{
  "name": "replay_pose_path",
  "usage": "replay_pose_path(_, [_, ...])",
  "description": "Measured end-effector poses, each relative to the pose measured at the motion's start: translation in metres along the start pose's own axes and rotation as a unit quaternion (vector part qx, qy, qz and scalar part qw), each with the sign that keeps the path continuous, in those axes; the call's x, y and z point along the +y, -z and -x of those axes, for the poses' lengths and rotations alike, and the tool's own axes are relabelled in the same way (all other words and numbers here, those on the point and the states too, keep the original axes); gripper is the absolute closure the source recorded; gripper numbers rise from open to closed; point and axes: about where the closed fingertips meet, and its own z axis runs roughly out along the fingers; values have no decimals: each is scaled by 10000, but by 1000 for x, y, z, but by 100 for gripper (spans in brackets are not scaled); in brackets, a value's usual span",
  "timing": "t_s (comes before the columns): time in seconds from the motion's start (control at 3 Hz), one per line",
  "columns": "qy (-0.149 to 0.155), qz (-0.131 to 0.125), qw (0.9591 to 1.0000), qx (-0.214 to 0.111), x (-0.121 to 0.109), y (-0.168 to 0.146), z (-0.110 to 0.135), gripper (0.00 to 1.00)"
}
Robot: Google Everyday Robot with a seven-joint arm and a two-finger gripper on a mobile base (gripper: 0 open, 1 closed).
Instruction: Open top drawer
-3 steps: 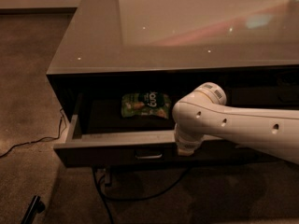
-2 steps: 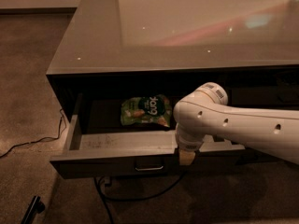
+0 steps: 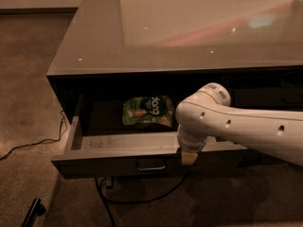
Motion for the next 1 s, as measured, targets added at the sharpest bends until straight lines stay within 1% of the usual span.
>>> replay_pose_path(0.33, [0, 0, 10000, 0, 0, 0, 0, 38])
replay_pose_path(0.67, [37, -52, 10000, -71, 1, 0, 0, 15])
replay_pose_path(1.0, [273, -110, 9993, 214, 14, -4, 5, 0])
